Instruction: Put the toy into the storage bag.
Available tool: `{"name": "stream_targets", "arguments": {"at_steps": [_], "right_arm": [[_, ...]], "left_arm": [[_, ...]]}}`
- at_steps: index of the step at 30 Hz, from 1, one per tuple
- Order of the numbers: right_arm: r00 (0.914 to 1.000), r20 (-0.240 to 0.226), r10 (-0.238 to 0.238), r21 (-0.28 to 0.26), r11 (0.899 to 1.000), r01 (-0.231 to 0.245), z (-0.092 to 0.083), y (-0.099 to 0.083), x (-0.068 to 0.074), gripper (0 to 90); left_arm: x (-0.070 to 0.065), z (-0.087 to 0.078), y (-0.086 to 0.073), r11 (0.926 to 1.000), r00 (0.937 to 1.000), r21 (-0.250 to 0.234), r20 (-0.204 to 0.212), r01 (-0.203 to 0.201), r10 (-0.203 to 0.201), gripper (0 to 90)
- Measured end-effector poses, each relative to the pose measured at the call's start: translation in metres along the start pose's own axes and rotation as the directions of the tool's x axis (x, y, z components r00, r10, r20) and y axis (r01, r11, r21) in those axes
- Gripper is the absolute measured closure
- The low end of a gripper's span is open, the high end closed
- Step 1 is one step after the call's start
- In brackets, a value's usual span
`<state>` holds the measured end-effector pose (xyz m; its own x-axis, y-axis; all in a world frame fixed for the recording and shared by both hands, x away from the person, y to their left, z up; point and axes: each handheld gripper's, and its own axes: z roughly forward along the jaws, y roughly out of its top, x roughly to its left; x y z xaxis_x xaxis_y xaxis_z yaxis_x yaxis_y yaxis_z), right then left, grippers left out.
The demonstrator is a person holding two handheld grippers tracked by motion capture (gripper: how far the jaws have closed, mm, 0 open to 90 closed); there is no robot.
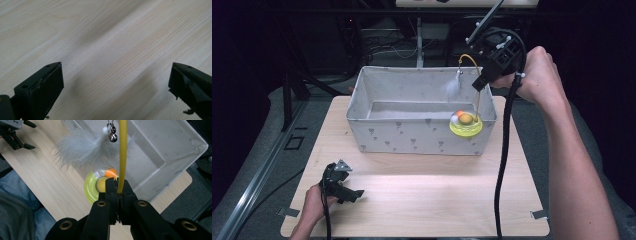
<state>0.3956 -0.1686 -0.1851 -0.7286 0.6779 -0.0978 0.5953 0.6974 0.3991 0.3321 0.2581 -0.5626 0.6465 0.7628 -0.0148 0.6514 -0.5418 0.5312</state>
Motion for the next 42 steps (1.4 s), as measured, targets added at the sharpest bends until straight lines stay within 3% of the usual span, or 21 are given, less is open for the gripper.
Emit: {"name": "stream_targets", "arguments": {"at_steps": [8,22,42], "right_arm": [[0.9998,0.001,0.018,-0.012,1.0,-0.018,0.002,0.003,-0.005,88.3],[0.9967,0.057,0.058,-0.048,0.997,-0.055,-0.016,0.013,-0.015,88.3],[0.9863,0.101,0.13,-0.058,0.99,-0.125,-0.002,0.022,-0.039,88.4]], "left_arm": [[0.001,-0.001,-0.001,1.0,1.0,-0.004,0.0,0.0,0.0,0.0],[0.0,0.0,0.0,1.0,1.0,-0.002,0.0,-0.006,0.006,0.0],[0.0,0.0,0.0,1.0,1.0,-0.002,0.003,-0.004,0.004,0.0]]}}
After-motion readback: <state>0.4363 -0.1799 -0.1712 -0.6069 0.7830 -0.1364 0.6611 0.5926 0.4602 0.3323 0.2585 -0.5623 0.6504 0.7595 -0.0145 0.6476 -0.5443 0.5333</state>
